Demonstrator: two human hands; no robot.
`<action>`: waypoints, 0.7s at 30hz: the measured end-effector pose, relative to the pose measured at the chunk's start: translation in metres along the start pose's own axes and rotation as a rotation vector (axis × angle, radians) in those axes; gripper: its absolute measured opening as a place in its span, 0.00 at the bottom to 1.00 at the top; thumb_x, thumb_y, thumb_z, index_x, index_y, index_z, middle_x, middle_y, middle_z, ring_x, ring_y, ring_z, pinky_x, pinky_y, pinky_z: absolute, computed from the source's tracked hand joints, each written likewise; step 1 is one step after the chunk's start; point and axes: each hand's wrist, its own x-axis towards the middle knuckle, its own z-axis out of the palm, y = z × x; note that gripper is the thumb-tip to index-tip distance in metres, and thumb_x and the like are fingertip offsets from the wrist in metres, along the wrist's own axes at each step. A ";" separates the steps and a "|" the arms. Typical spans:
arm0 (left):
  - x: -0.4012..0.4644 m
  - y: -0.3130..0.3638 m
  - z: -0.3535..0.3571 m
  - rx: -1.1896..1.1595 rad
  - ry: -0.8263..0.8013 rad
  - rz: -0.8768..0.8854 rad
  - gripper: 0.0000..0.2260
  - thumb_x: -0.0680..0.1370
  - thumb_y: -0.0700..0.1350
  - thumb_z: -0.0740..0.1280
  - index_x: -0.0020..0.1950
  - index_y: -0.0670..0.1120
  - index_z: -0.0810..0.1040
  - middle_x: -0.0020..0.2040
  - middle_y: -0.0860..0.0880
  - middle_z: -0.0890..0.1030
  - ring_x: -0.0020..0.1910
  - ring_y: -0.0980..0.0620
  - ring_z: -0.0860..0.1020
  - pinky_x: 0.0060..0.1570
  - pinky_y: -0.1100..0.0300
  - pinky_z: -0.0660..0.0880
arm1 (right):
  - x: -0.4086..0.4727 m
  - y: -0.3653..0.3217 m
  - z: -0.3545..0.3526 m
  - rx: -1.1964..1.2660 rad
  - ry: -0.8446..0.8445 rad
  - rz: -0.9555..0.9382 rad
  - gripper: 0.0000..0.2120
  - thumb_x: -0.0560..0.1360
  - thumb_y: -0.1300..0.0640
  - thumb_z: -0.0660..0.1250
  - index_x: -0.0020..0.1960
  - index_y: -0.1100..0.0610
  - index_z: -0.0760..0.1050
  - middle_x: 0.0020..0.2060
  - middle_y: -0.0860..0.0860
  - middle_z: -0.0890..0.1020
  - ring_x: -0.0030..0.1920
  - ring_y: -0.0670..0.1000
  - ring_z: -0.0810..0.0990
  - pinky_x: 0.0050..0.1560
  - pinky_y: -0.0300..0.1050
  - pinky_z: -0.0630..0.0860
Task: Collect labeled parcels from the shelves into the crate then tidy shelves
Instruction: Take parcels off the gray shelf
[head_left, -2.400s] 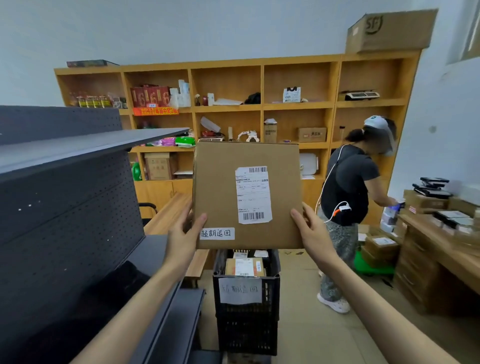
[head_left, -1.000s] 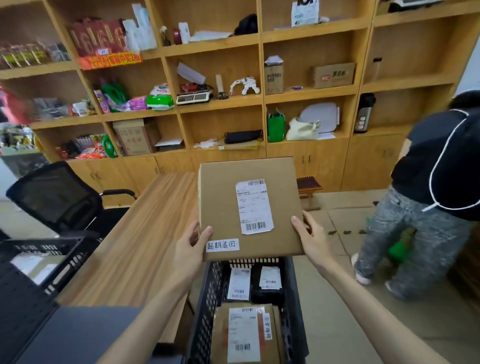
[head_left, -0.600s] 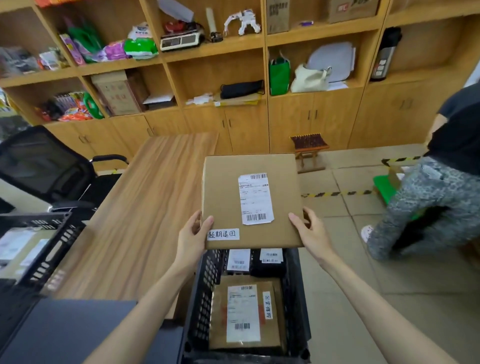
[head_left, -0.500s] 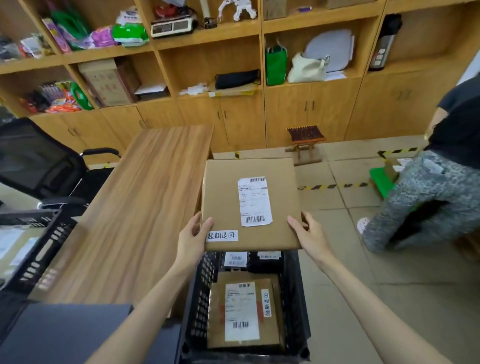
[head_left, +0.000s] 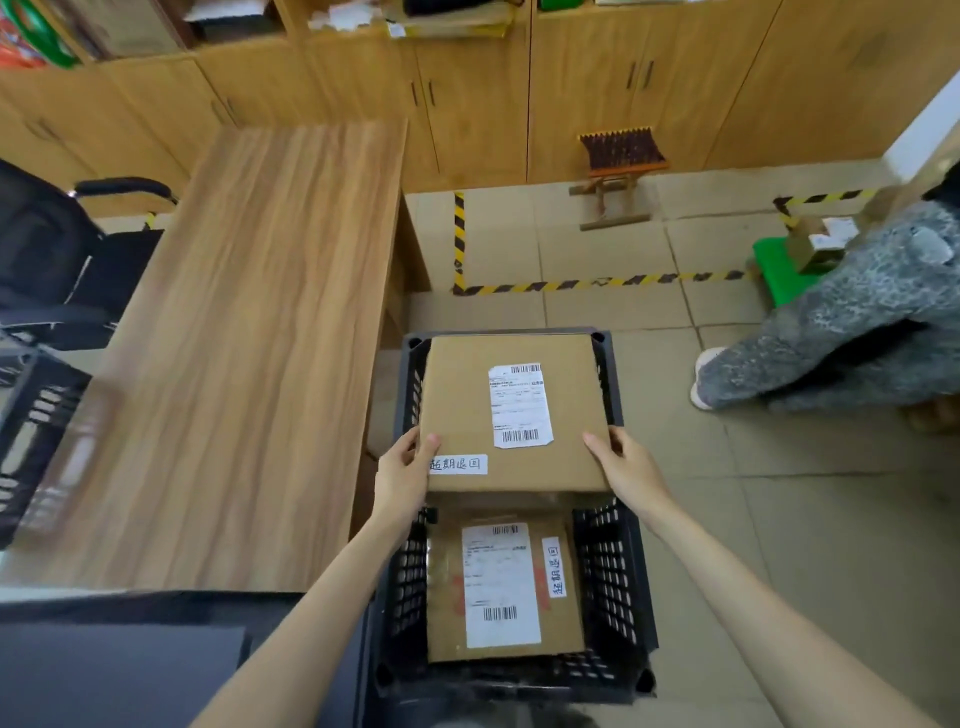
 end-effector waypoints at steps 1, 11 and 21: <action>0.004 -0.006 0.001 0.006 -0.005 -0.017 0.25 0.81 0.58 0.66 0.75 0.47 0.72 0.61 0.50 0.83 0.56 0.55 0.81 0.49 0.65 0.77 | 0.005 0.003 0.004 -0.008 -0.008 0.019 0.26 0.81 0.44 0.59 0.73 0.57 0.65 0.64 0.52 0.76 0.59 0.50 0.75 0.53 0.43 0.72; 0.048 -0.051 0.017 0.045 -0.039 -0.196 0.24 0.85 0.55 0.57 0.79 0.49 0.64 0.65 0.48 0.79 0.62 0.51 0.78 0.61 0.56 0.75 | 0.053 0.025 0.037 -0.110 -0.031 0.141 0.25 0.82 0.43 0.55 0.72 0.58 0.67 0.64 0.53 0.76 0.63 0.54 0.75 0.62 0.52 0.72; 0.088 -0.069 0.031 0.091 -0.101 -0.236 0.24 0.84 0.57 0.56 0.80 0.52 0.62 0.69 0.49 0.76 0.65 0.49 0.76 0.67 0.48 0.74 | 0.085 0.057 0.056 -0.141 0.029 0.232 0.30 0.79 0.38 0.53 0.74 0.55 0.66 0.67 0.53 0.74 0.66 0.57 0.73 0.68 0.59 0.68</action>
